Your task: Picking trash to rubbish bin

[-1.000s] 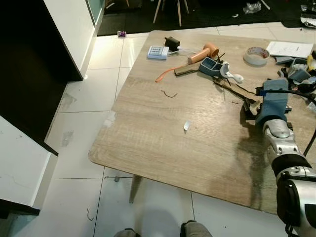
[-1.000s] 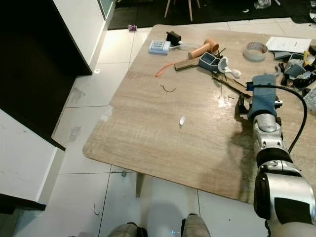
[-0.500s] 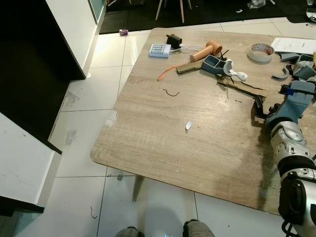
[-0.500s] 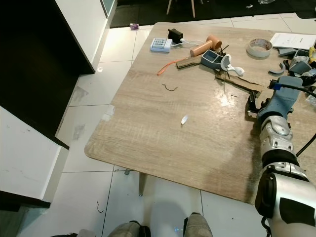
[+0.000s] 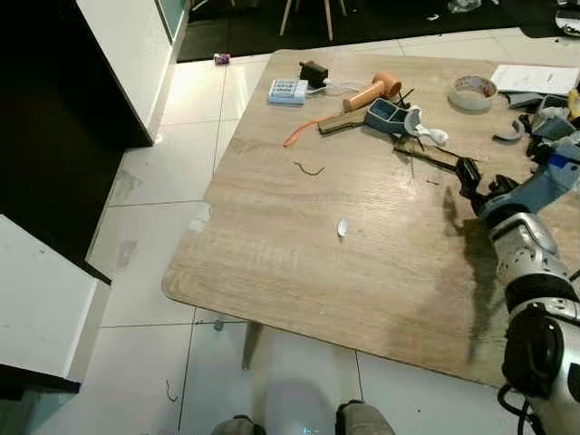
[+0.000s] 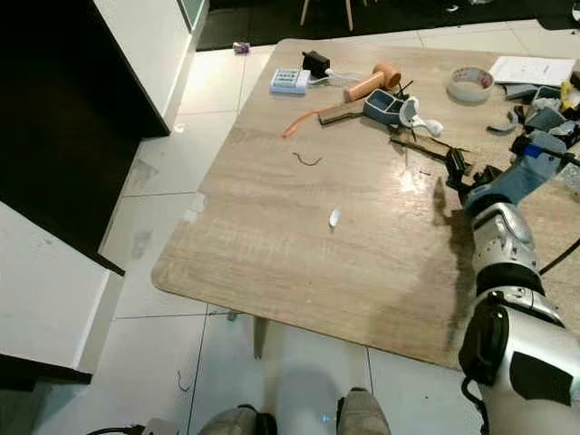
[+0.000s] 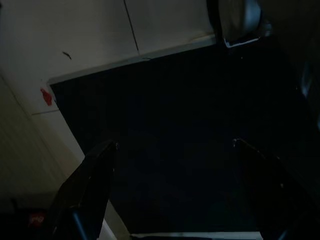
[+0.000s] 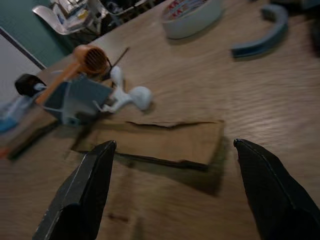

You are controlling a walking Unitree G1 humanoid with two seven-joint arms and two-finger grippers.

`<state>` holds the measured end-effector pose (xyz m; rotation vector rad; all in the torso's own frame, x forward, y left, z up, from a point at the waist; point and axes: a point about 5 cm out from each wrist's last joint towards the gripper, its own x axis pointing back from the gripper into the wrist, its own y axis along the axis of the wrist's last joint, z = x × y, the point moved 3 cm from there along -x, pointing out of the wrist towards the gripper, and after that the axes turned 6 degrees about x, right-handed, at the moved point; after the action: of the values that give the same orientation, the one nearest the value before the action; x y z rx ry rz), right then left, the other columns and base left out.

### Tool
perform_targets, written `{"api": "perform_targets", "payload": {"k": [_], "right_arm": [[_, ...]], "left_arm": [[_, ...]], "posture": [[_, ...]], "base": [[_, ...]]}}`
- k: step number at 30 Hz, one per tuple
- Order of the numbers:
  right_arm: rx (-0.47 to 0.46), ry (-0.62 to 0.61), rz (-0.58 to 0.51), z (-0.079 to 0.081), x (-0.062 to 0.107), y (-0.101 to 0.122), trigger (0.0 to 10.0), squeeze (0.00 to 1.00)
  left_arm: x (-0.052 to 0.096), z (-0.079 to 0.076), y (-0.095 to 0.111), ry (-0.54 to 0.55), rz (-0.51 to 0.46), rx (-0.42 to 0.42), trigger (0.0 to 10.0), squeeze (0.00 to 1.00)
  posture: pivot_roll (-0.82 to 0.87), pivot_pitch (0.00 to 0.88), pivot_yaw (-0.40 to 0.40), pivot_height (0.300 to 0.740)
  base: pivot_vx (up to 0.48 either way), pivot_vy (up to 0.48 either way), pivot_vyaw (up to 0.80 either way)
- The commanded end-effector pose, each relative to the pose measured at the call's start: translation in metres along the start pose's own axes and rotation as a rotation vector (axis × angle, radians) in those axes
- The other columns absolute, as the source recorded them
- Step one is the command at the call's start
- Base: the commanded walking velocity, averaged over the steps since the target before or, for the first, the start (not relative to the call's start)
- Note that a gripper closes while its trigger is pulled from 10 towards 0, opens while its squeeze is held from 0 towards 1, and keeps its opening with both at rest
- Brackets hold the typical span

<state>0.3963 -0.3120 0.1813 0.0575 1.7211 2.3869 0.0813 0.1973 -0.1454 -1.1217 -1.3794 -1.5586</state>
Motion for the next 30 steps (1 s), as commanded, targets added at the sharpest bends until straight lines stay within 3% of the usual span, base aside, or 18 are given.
{"api": "perform_targets", "payload": {"k": [1, 10, 14, 15, 16, 17, 30], "right_arm": [[-0.035, 0.001, 0.003, 0.002, -0.001, -0.001, 10.0, 0.0], [-0.065, -0.057, 0.023, -0.002, -0.004, 0.002, 10.0, 0.0], [-0.133, -0.071, -0.007, -0.003, -0.006, 0.01, 10.0, 0.0], [-0.14, -0.062, -0.013, -0.002, -0.006, 0.012, 6.4, 0.0], [-0.146, -0.049, -0.023, 0.0, -0.007, 0.014, 6.4, 0.0], [-0.154, -0.036, -0.035, 0.002, -0.008, 0.016, 0.0, 0.0], [-0.217, 0.006, -0.129, 0.004, -0.009, 0.035, 0.0, 0.0]], "left_arm": [[0.003, 0.005, -0.013, 0.007, 0.038, -0.012, 10.0, 0.0], [0.006, 0.01, -0.022, 0.01, 0.056, -0.033, 10.0, 0.0], [0.007, 0.014, -0.027, 0.015, 0.065, -0.042, 10.0, 0.0], [0.008, 0.014, -0.027, 0.016, 0.064, -0.042, 10.0, 0.0], [0.008, 0.015, -0.026, 0.017, 0.063, -0.044, 10.0, 0.0], [0.007, 0.015, -0.025, 0.017, 0.061, -0.045, 10.0, 0.0], [0.004, 0.009, -0.014, 0.001, 0.037, -0.064, 10.0, 0.0]], "posture": [[-0.02, 0.197, 0.122, 0.74], [0.0, 0.217, 0.144, 0.74], [0.0, 0.22, 0.15, 0.74], [0.0, 0.219, 0.15, 0.74], [0.0, 0.218, 0.15, 0.74], [0.0, 0.217, 0.15, 0.74], [-0.02, 0.207, 0.147, 0.74]], "base": [[0.0, 0.0, 0.0], [0.0, 0.0, 0.0], [0.0, 0.0, 0.0], [0.0, 0.0, 0.0], [0.0, 0.0, 0.0], [0.0, 0.0, 0.0], [0.0, 0.0, 0.0]]}}
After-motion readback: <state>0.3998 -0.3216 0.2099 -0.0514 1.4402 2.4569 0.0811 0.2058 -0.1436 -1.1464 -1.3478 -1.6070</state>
